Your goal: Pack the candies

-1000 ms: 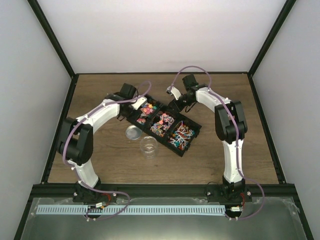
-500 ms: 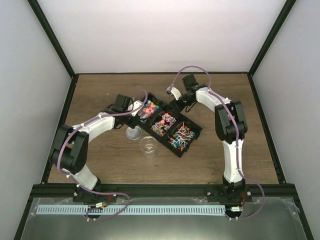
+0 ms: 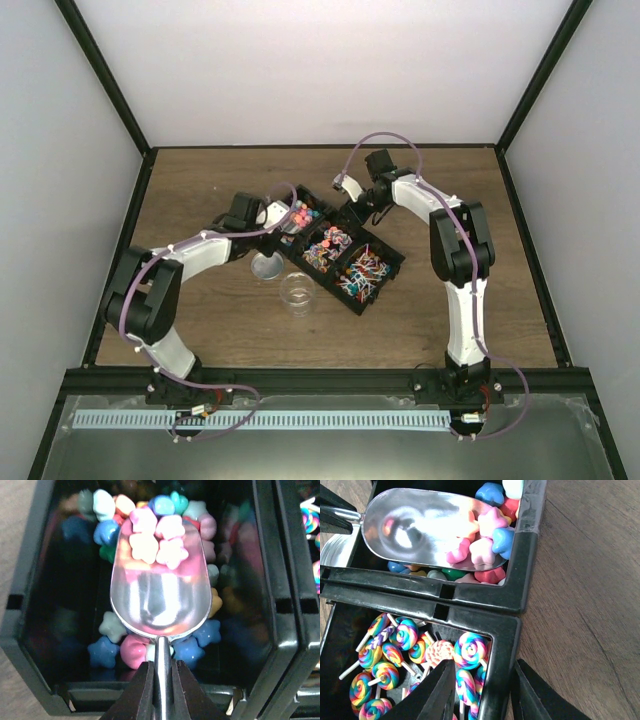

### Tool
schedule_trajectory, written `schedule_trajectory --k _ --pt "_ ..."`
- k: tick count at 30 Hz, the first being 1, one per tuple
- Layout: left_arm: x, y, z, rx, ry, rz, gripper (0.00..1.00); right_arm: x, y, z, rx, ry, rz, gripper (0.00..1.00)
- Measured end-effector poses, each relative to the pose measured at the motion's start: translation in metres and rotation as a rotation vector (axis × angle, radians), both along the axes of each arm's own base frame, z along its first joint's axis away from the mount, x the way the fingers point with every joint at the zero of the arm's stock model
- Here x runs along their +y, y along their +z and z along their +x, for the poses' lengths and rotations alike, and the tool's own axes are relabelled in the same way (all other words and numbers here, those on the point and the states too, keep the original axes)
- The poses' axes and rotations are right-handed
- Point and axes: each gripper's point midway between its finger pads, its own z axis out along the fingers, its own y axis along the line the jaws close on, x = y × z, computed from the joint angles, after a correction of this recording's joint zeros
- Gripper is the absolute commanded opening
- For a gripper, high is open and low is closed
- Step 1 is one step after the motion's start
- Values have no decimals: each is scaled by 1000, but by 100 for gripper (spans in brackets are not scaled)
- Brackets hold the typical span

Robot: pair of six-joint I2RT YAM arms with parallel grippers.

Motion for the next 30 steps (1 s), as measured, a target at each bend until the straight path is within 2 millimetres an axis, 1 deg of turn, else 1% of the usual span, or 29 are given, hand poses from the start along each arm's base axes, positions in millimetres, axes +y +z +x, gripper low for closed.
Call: schedule_trajectory --k 3,7,9,12,15,18,21,25,30 --pt "-1 -2 0 -14 -6 -6 4 0 0 0 -7 9 -1 32" --pt "-7 0 9 -18 -15 -16 4 -1 -3 1 -11 15 -5 32" --pt "-8 2 8 -25 -23 -18 4 -1 -6 1 -7 16 -8 32" --pt "-9 3 -1 -39 -48 -33 4 -1 -7 1 -6 20 -8 32" --pt "-12 3 5 -20 -50 -34 4 -3 -8 3 -6 19 -14 32" --pt "-9 9 7 -25 -50 -56 4 -4 -7 4 -7 16 -14 32" --pt "-4 9 1 -30 -46 -74 4 -6 -7 6 -12 17 -14 32" --pt "-8 7 4 -12 -55 -98 4 -7 -5 7 -23 24 -20 31" --pt "3 9 1 -25 -38 -120 4 -10 -4 9 -35 33 -23 31"
